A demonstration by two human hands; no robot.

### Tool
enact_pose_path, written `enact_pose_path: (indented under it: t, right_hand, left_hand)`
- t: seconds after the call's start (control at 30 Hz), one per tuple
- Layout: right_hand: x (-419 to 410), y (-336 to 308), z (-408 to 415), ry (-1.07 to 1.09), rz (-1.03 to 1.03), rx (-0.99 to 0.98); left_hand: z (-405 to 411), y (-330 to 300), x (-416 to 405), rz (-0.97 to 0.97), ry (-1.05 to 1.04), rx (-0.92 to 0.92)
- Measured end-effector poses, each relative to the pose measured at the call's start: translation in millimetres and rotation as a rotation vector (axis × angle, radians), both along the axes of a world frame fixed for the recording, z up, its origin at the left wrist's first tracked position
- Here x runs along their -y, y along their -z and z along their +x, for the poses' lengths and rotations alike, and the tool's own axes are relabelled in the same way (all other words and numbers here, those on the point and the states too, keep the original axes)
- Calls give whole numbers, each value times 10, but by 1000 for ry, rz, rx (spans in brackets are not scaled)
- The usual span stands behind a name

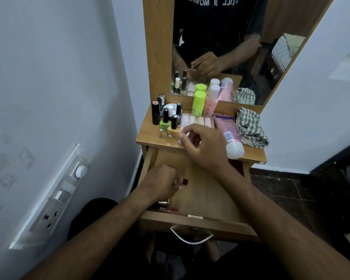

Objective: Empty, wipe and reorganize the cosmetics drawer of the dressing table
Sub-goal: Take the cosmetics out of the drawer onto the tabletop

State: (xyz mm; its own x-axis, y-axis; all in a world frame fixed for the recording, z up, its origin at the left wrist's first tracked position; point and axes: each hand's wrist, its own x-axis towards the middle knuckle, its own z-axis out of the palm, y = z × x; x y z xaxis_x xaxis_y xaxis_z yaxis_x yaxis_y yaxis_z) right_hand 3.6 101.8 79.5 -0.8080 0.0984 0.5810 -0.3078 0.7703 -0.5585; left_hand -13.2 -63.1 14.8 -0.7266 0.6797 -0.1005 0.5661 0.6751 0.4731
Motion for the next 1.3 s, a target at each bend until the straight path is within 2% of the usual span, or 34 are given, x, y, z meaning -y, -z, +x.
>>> enact_pose_path:
  t: [0.1, 0.27, 0.33, 0.53, 0.67, 0.83, 0.93, 1.07, 1.2, 1.3]
  right_hand:
    - [-25, 364, 249, -67, 87, 136]
    - [-105, 836, 450, -100, 218, 521]
    - [-152, 903, 437, -81, 187, 645]
    - [-202, 982, 400, -28, 119, 687]
    - [-175, 990, 389, -74, 176, 687]
    - [-102, 1020, 353, -187, 269, 673]
    - [-64, 995, 348, -225, 327, 696]
    - [-37, 936, 353, -253, 389, 720]
    - [-39, 938, 352, -251, 399, 727]
    - [-52, 918, 359, -244, 383, 715]
  left_hand:
    - [38, -49, 111, -95, 66, 2]
    - [81, -39, 189, -372, 189, -41]
    - [83, -11, 191, -431, 214, -50]
    - [65, 6, 213, -441, 255, -46]
    - [44, -17, 285, -262, 230, 39]
    - [-32, -114, 433, 64, 132, 310]
    - [-34, -285, 444, 195, -60, 451]
    - [-77, -461, 437, 454, -366, 751]
    - [-218, -546, 463, 654, -497, 978]
    - [-266, -600, 475, 749, -509, 1097]
